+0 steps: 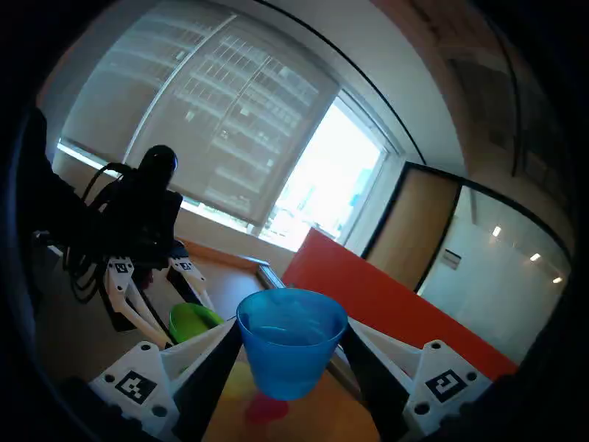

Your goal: Pour water

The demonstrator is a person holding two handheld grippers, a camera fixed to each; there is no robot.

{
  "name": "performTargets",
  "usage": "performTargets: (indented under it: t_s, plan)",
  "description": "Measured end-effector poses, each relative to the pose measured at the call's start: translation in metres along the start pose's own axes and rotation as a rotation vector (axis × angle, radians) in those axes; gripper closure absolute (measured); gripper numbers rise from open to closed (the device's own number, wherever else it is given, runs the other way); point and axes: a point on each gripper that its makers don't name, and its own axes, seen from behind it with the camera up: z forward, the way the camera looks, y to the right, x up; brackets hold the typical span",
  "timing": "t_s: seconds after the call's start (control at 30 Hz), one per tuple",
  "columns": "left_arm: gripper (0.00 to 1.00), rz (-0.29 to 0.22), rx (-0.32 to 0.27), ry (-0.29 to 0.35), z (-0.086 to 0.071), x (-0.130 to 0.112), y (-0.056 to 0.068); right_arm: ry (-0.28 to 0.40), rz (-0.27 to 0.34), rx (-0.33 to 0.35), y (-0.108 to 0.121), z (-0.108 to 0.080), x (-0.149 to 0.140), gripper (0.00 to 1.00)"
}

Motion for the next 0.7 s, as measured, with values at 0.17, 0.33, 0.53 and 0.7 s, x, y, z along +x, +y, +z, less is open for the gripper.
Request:
performTargets:
  t_s: [0.17, 0.33, 0.53, 0.7]
  plan:
    - [0.13, 0.001, -0.016, 0.002, 0.001, -0.001, 0.006, 0.004, -0.043, 0.000, 0.001, 0.003, 0.006, 0.09]
    - [0.13, 0.002, -0.026, 0.001, 0.001, -0.003, 0.008, 0.007, -0.095, 0.002, 0.002, 0.006, 0.010, 0.09]
    - [0.13, 0.004, -0.037, 0.003, 0.000, -0.002, 0.012, 0.008, -0.159, 0.004, 0.004, 0.009, 0.016, 0.08]
    - [0.13, 0.014, -0.046, 0.001, 0.001, -0.002, 0.017, 0.006, -0.212, -0.003, 0.008, 0.011, 0.019, 0.09]
